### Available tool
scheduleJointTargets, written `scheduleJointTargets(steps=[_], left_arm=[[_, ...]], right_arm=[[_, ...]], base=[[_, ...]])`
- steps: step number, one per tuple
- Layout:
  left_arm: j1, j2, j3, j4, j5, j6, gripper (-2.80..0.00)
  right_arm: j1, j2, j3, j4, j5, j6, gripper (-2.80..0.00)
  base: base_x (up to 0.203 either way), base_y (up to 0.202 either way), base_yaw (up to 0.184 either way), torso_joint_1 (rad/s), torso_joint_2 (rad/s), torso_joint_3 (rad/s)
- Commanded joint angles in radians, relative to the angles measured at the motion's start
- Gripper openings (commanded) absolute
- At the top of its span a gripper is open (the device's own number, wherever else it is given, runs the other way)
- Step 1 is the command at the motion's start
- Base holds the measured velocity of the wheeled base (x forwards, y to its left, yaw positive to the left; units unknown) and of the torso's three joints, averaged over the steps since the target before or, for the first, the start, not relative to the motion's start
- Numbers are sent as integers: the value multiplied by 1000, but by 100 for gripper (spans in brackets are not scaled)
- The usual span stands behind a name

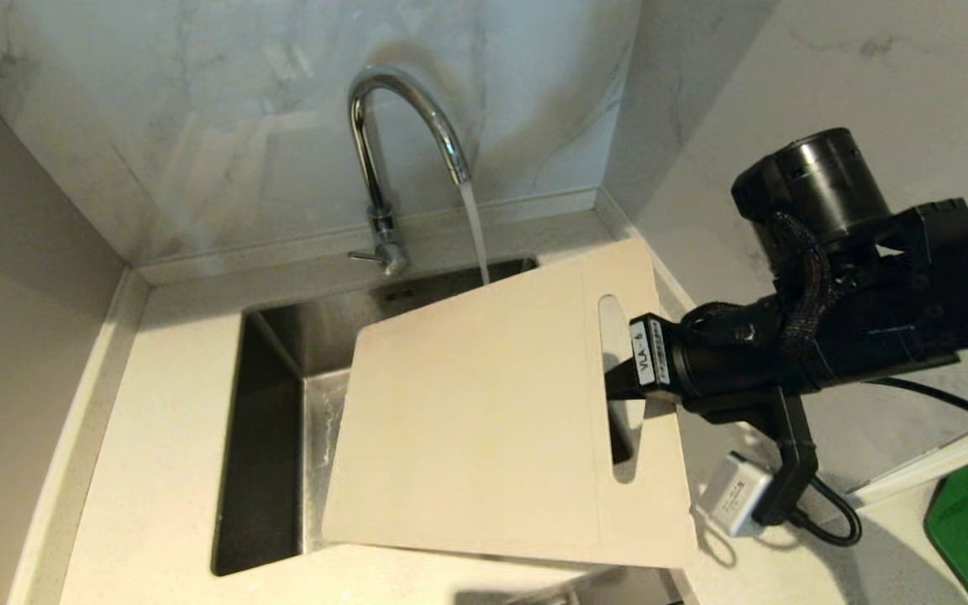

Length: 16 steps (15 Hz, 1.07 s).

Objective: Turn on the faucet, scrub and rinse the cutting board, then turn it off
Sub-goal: Scrub the cutting board underwater

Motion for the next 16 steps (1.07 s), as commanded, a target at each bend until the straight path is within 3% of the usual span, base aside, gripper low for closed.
scheduleJointTargets(steps=[1,7,9,11,16], left_arm=[[0,0,3,-1,0,-7,-280],[0,0,-19,0,-4,8,-280],[-3,40,-154,28,-38,7,-280],[-6,189,-317,52,-77,8,-280],[-6,578,-620,52,-95,30,-280]], right_arm=[[-12,74,-76,7,3,-19,-280],[-18,94,-100,6,3,-19,-280],[-18,95,-102,0,3,-19,-280],[-18,94,-105,0,3,-19,-280],[-18,101,-117,0,6,-19,-280]], base=[[0,0,0,0,0,0],[0,0,0,0,0,0],[0,0,0,0,0,0],[0,0,0,0,0,0],[0,0,0,0,0,0]])
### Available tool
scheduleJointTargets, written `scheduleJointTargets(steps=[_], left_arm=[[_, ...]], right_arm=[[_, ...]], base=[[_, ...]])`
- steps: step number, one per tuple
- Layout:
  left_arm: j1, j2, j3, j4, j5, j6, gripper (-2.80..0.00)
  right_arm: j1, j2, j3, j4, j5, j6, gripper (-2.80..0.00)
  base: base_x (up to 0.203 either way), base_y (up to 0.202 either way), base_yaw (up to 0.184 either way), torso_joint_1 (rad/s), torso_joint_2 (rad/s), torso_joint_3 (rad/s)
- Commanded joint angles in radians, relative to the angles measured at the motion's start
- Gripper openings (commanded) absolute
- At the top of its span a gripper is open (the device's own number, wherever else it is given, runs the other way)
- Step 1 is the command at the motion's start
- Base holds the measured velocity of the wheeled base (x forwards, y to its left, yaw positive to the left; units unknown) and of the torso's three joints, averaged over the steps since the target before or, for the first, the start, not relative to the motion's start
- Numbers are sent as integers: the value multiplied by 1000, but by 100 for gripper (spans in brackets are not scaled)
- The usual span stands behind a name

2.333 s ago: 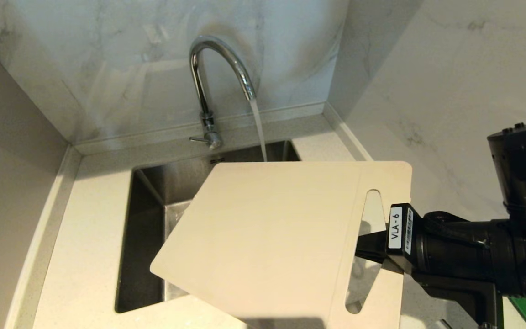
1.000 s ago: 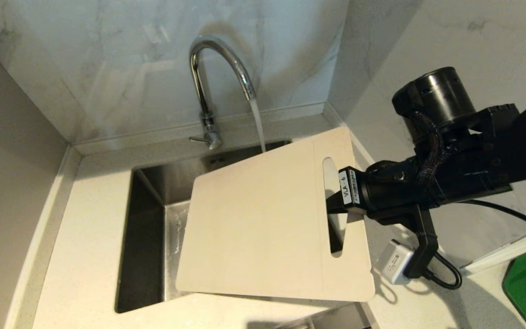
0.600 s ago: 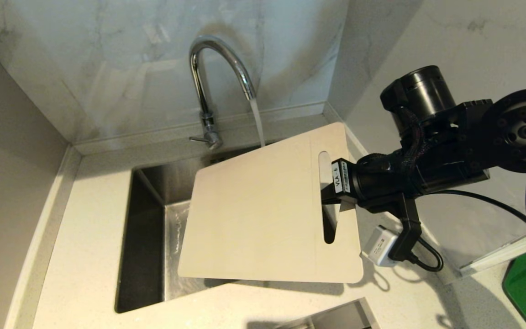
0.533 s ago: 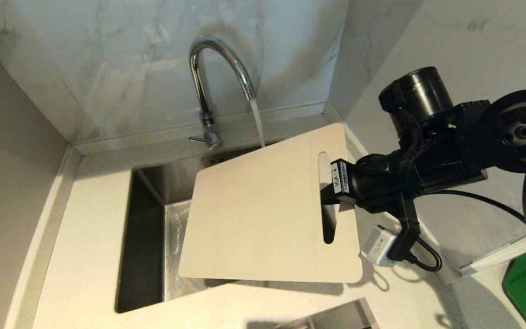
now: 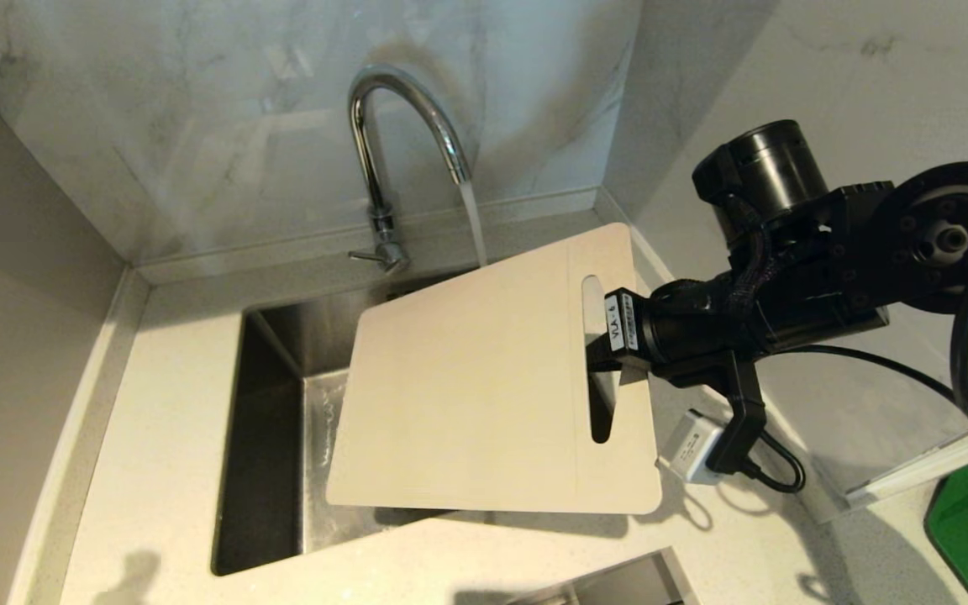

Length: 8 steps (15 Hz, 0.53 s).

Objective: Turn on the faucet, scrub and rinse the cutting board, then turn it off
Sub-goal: Scrub the cutting board underwater

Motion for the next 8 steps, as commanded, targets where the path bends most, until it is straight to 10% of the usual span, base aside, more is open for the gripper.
scheduleJointTargets(steps=[1,8], left_arm=[[2,271,-113,-26,1,9,-280],[21,831,-273,-354,7,-16,-280]], right_arm=[[2,1,-3,2,3,-15,-280],[10,9,-1,2,18,-15,-280]], base=[[0,0,0,0,0,0],[0,0,0,0,0,0]])
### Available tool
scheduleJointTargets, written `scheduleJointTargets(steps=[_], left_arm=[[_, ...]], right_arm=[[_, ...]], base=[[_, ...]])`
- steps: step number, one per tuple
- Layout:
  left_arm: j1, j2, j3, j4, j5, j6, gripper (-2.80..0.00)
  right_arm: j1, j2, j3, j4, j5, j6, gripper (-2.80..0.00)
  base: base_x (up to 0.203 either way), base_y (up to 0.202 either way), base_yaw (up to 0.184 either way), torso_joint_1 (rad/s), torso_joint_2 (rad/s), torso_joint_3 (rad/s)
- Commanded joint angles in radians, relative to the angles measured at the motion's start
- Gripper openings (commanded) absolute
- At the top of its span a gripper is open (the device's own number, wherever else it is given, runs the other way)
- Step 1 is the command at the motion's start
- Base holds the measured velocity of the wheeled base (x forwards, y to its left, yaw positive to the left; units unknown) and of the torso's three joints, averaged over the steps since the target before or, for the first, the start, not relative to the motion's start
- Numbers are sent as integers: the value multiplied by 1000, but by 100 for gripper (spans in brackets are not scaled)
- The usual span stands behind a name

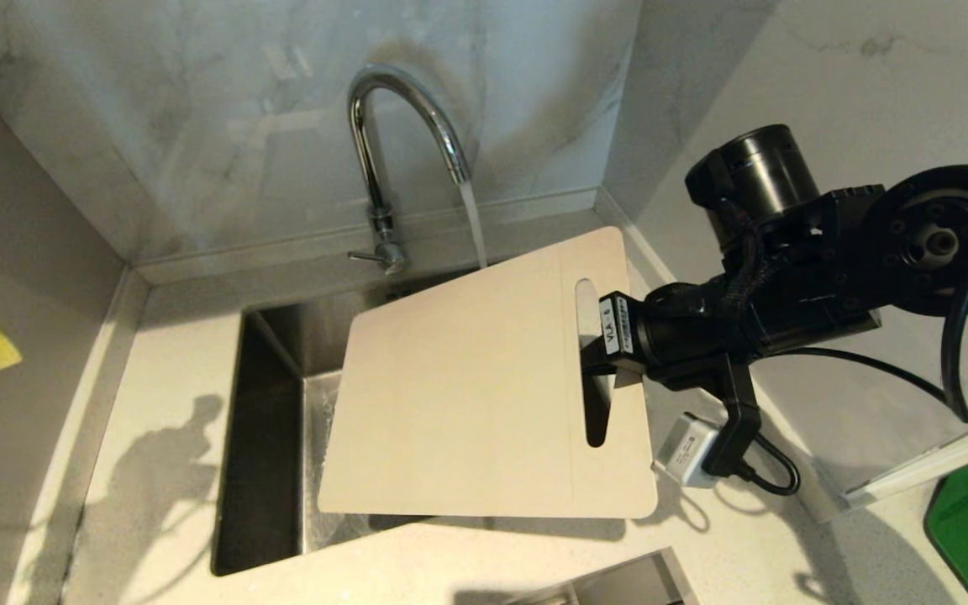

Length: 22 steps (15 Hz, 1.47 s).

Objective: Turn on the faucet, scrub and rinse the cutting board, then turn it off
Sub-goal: Scrub the cutting board underwater

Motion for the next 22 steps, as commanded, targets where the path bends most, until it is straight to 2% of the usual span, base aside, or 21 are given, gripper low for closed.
scheduleJointTargets(steps=[1,4,6,8,13,16,18,22], left_arm=[[3,254,-120,-39,1,-33,-280],[-14,417,-231,-56,13,-90,-280],[-54,499,-265,-78,21,-160,-280],[-119,548,-293,-147,24,-259,-280],[-220,578,-331,-166,28,-386,-280],[-222,584,-324,-166,11,-424,-280],[-221,573,-347,-166,-15,-425,-280],[-212,572,-349,-166,-15,-426,-280]], right_arm=[[1,3,0,3,4,-16,-280],[0,10,-3,3,4,-16,-280],[-1,14,-1,3,4,-16,-280],[-1,26,-3,0,4,-16,-280],[-1,58,-6,-2,2,-16,-280],[-4,82,-43,-2,-2,-16,-280],[-4,114,-100,1,-1,-16,-280],[-4,165,-151,3,3,-16,-280]], base=[[0,0,0,0,0,0],[0,0,0,0,0,0],[0,0,0,0,0,0],[0,0,0,0,0,0],[0,0,0,0,0,0],[0,0,0,0,0,0],[0,0,0,0,0,0],[0,0,0,0,0,0]])
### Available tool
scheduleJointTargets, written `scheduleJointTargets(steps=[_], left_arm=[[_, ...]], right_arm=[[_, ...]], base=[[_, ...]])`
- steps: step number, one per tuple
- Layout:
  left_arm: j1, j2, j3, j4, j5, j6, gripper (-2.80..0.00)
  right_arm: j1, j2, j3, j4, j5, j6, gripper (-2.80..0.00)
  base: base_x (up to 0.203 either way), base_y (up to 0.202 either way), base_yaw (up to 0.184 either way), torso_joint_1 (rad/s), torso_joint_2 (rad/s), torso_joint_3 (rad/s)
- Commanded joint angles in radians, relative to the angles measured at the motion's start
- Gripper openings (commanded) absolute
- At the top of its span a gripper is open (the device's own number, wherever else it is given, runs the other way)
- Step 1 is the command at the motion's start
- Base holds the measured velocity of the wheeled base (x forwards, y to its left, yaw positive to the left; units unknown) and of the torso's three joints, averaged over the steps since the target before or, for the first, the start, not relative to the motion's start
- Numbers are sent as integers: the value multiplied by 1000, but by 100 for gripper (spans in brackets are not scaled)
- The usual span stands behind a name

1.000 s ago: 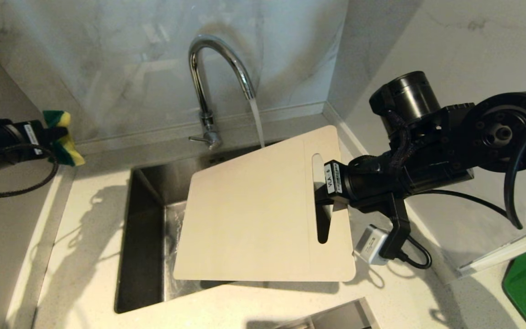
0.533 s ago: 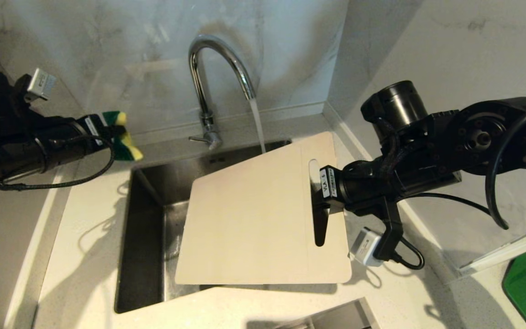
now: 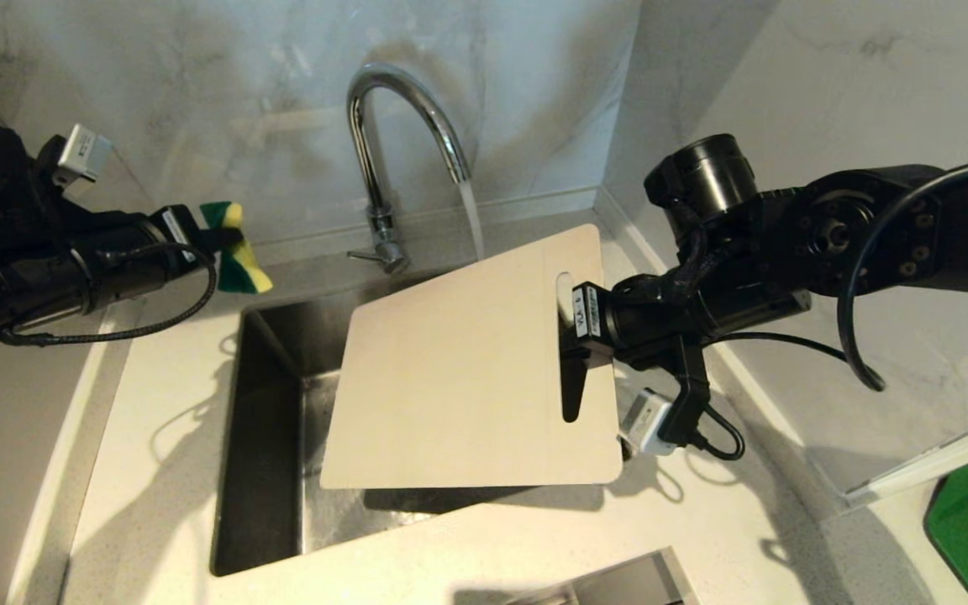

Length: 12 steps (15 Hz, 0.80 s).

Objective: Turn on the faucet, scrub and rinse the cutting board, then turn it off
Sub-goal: Scrub the cutting board underwater

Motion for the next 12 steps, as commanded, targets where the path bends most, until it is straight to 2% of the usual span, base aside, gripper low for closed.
scheduleJointTargets(steps=[1,6,11,12], left_arm=[[9,-8,-3,-3,-1,-2,-280],[9,-17,-2,-4,1,3,-280],[9,-36,-1,-4,4,9,-280],[9,-36,-1,-4,4,9,-280]], right_arm=[[0,48,-22,3,5,-16,-280],[-1,112,-111,65,14,-16,-280],[-4,234,-361,183,14,-16,-280],[-15,253,-378,200,13,-16,-280]], base=[[0,0,0,0,0,0],[0,0,0,0,0,0],[0,0,0,0,0,0],[0,0,0,0,0,0]])
